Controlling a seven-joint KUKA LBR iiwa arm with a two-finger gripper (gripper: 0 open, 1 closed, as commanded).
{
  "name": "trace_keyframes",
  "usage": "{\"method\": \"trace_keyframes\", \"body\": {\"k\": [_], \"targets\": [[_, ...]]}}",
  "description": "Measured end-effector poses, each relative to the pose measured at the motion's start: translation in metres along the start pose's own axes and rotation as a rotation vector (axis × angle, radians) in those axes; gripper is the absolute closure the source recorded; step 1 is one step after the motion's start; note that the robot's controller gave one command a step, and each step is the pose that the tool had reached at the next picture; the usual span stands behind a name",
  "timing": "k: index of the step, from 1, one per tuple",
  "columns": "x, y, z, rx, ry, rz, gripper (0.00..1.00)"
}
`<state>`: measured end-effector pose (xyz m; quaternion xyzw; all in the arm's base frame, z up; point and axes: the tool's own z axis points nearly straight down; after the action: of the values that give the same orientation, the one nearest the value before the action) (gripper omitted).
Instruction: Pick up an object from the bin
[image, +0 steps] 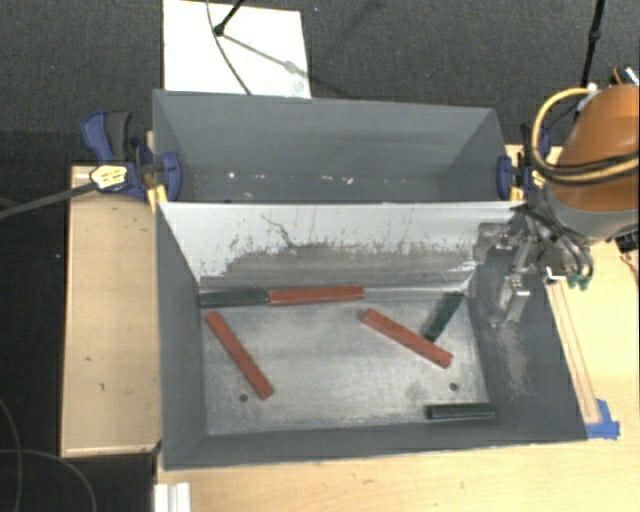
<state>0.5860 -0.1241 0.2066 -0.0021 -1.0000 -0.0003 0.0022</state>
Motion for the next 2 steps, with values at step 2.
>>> {"method": "trace_keyframes", "body": {"k": [2], "targets": [[0.001,0.046,0.135,-0.002,-0.012,-0.222,0.00]]}}
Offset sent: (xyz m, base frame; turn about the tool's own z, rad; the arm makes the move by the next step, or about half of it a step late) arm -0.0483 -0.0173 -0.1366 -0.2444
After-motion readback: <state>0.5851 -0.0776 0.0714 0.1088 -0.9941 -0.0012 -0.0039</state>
